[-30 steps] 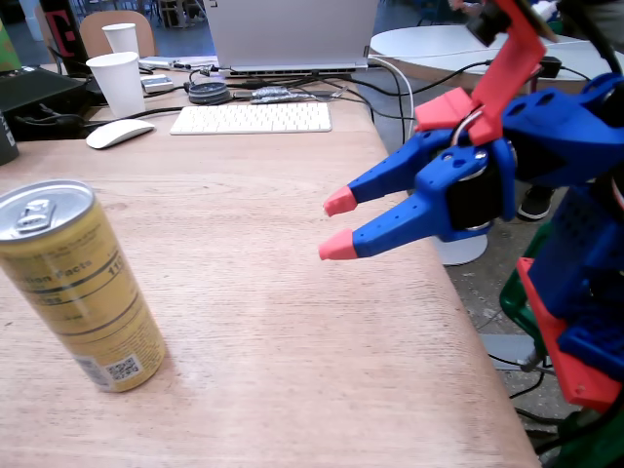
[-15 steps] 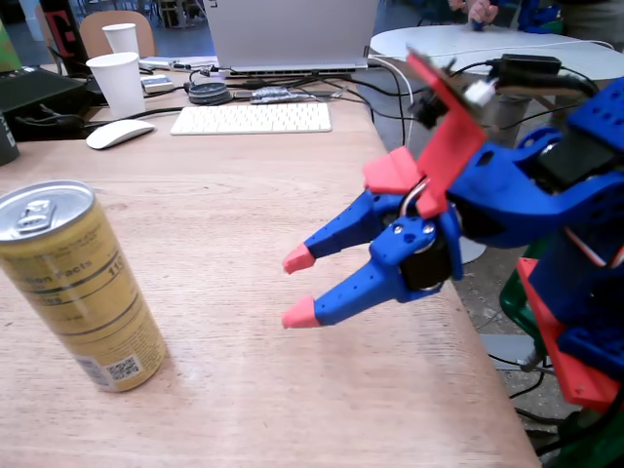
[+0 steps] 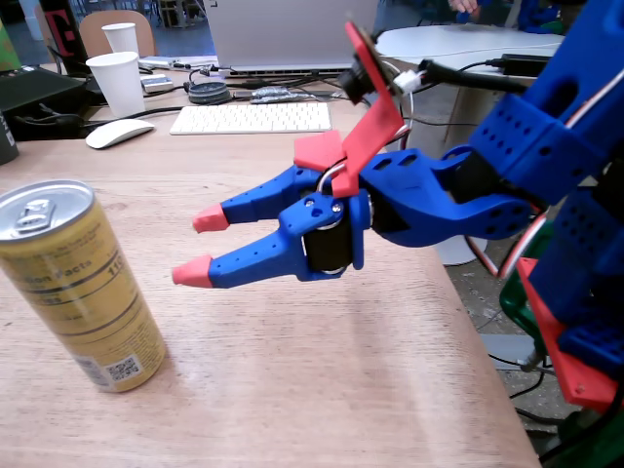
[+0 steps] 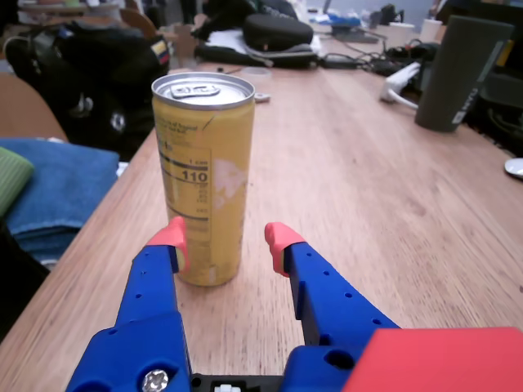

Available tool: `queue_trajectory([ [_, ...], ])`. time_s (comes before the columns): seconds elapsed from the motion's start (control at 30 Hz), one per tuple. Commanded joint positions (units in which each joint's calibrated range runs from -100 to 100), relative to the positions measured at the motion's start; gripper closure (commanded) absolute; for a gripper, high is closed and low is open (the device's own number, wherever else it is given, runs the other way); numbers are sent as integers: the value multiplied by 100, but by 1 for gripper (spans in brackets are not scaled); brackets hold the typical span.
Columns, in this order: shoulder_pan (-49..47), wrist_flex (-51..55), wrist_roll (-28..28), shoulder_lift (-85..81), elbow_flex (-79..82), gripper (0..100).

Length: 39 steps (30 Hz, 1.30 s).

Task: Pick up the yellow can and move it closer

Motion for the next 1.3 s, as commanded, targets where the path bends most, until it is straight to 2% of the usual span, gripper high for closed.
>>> queue_trajectory([
  [0.0,37,-133,20,-9,-276,77],
  [0.07,37,-133,15,-18,-333,66],
  [0.17,3,-67,-54,42,-323,43],
  [0.23,37,-59,-54,377,-323,36],
  [0.37,460,-51,-54,926,-1060,36],
  [0.67,443,-51,-54,2427,-3127,36],
  [0.97,189,-42,-54,3739,-5127,36],
  [1.13,-521,-42,-54,4090,-5684,36],
  [1.27,-606,-59,-54,4133,-5713,36],
])
